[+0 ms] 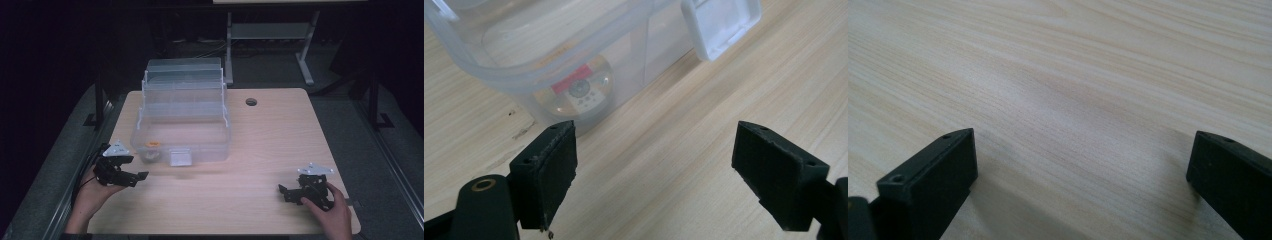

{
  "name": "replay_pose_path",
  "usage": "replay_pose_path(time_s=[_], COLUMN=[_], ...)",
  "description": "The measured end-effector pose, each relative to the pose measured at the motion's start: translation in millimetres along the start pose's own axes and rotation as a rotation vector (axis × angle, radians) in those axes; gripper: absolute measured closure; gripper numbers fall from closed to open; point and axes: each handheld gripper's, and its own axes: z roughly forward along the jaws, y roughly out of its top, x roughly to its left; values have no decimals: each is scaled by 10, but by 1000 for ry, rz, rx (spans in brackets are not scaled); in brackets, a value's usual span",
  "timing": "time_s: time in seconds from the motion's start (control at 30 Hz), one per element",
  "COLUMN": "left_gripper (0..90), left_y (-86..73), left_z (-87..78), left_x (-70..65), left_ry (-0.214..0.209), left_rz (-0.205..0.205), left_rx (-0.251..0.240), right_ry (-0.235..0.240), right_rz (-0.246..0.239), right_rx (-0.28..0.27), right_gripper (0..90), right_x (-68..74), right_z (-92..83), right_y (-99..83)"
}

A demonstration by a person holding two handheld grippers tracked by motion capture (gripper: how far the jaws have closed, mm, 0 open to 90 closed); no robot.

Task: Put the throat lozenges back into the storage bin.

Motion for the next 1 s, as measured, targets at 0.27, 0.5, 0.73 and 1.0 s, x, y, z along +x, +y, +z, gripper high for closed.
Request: replay_pose_path(time_s=[0.27,0.5,0.73,1.0], left_gripper=[175,175,168,146], left_y=[-171,-295,-399,-475], left_z=[122,242,377,430], left_x=[-49,-95,-124,-127], left_ry=[0,-11,-14,-26], left_rz=[4,-1,6,6], left_rx=[-21,-20,-6,-7], right_ry=[0,0,0,0], right_rz=[0,0,0,0], right_rx=[0,0,0,0], right_gripper=[0,0,0,0], right_x=[0,0,0,0], right_z=[0,0,0,0], right_y=[0,0,0,0])
